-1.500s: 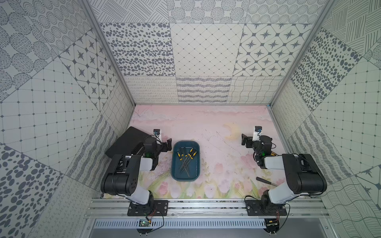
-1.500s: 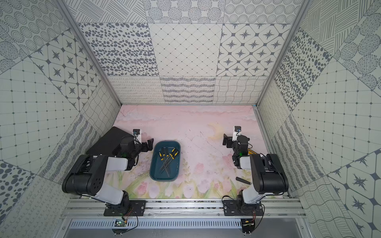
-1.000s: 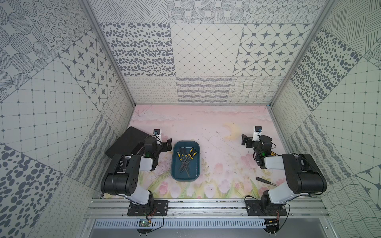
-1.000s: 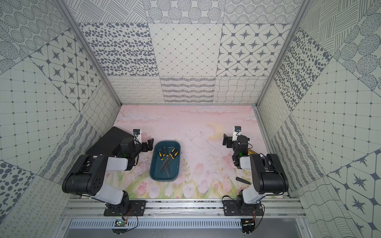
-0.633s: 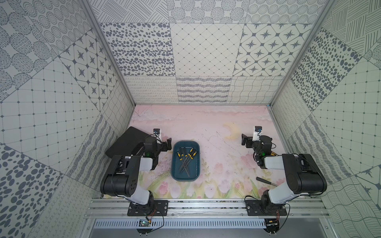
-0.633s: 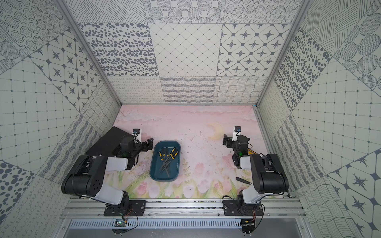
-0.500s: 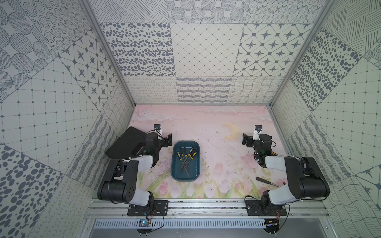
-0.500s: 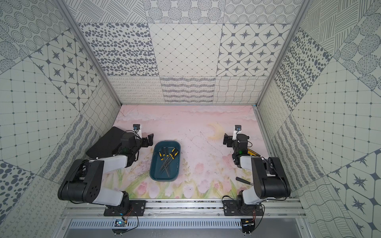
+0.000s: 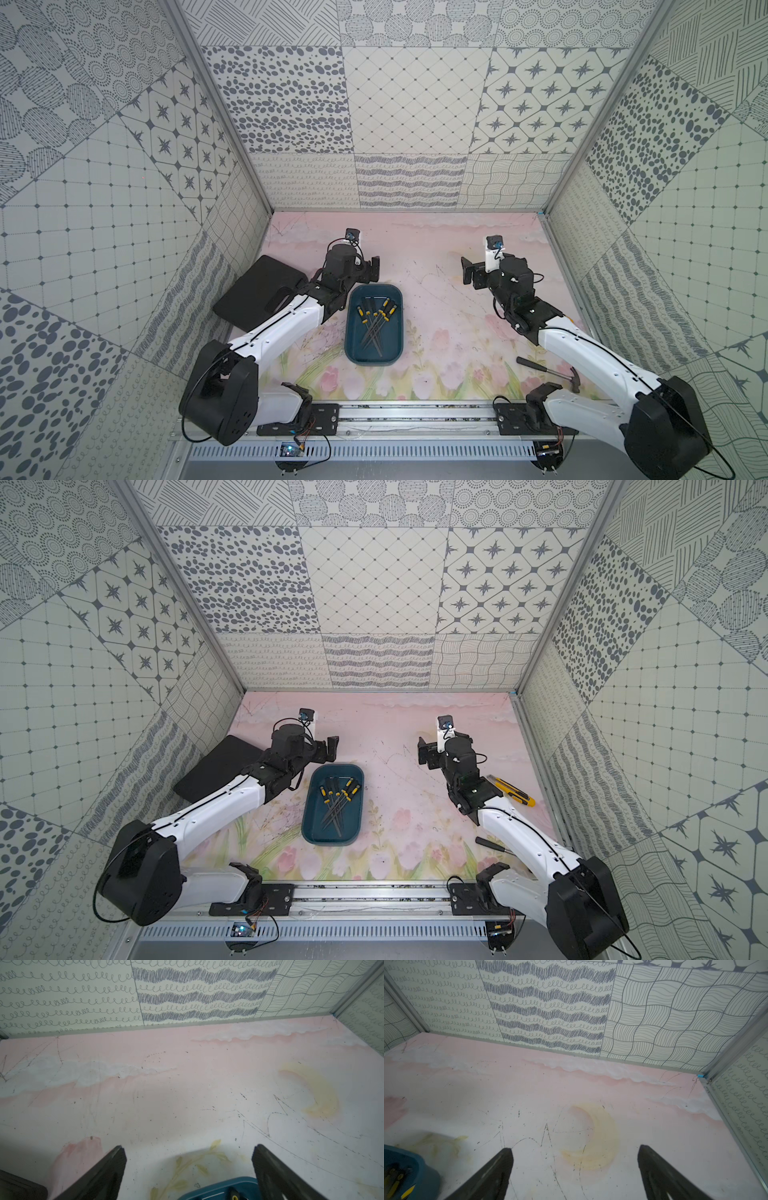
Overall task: Take the file tool out of the storage box
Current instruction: Pick up the file tool from the storage box.
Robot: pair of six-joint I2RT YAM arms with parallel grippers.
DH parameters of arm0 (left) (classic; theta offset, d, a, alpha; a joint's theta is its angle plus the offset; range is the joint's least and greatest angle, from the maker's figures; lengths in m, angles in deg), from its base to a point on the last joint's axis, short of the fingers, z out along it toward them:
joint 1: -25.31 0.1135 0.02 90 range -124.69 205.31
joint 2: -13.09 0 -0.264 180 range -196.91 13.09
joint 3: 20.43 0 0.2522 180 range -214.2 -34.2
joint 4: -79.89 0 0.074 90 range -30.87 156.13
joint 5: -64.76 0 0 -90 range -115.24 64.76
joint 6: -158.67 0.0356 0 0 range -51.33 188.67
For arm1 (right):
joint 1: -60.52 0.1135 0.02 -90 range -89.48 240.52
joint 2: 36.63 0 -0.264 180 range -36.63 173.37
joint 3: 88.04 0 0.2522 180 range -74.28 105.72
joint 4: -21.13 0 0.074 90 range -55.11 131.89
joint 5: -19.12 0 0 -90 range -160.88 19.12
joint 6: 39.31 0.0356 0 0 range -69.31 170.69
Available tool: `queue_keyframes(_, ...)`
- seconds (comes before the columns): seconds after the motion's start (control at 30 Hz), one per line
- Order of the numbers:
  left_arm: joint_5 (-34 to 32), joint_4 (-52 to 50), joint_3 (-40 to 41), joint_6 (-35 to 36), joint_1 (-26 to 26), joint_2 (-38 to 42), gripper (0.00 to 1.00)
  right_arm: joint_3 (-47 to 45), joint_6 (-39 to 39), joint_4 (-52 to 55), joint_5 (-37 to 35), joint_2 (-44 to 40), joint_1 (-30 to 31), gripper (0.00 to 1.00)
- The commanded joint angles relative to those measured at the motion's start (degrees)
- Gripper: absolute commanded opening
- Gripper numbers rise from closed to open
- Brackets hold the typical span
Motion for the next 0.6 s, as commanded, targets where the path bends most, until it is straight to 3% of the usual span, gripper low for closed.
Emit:
queue_keyframes(0.0,-3.88,-23.33,-5.90,-4.74,-5.40,-0.33,0.97,3.08,4.83,11.32,-3.30,-1.78,2.87,0.98)
queue_keyframes(0.17,1.26,-32.42,-7.56,-7.11,-6.51,-0.22,0.82,5.02,6.52,17.61,-0.52,-2.68,4.26,0.98)
queue_keyframes(0.3,1.73,-37.54,-8.50,-8.44,-7.14,-1.78,0.78,6.44,7.15,21.52,3.61,-2.01,4.35,0.98)
queue_keyframes(0.47,1.23,-39.11,-8.28,-8.50,-7.36,-6.29,0.62,4.75,8.78,21.66,5.27,-2.53,4.53,0.98)
queue_keyframes(0.57,2.20,-38.32,-8.73,-7.85,-7.73,-9.21,0.58,4.10,8.80,22.13,6.31,-2.66,4.69,0.98)
